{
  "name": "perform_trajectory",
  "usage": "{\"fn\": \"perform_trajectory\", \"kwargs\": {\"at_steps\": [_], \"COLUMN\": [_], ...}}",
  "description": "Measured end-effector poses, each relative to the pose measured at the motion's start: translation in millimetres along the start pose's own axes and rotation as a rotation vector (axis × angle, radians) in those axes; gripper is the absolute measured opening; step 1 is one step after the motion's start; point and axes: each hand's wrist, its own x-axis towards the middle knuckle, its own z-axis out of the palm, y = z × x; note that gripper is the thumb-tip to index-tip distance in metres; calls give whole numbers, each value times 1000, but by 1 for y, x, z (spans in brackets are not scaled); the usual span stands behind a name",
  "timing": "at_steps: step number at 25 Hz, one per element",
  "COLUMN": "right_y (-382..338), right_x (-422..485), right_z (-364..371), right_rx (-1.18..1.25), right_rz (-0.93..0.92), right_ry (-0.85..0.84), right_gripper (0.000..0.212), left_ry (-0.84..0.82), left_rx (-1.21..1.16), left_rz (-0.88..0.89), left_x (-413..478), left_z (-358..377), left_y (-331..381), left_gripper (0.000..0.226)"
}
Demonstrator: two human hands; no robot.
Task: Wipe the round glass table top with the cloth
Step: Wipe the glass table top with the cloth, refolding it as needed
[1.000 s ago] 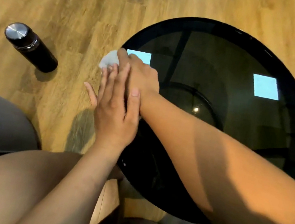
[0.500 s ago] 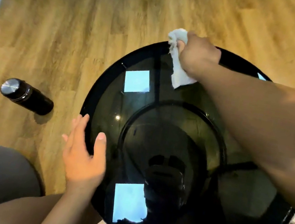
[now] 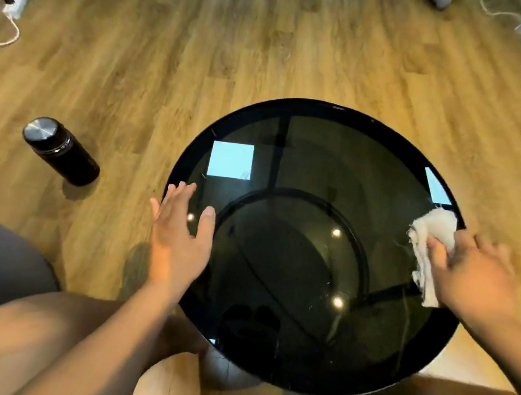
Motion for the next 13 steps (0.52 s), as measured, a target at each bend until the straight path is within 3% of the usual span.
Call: {"fn": "perform_trajectory", "kwargs": {"at_steps": [5, 10, 13], "right_y": [-48, -160, -206], "right_x": [-99, -166, -130], "right_z": [2, 19, 30], "right_rx": [34, 160, 159], "right_rz": [-35, -437, -601], "right_ry": [-40, 5, 58], "right_gripper": [30, 33, 31], "left_ry": [-118, -64, -34], "left_rx": [56, -39, -95], "left_rz": [84, 108, 133], "left_x": [1, 1, -1], "left_z": [5, 4, 2], "left_y": [-5, -7, -8], "left_gripper": [51, 60, 64]}}
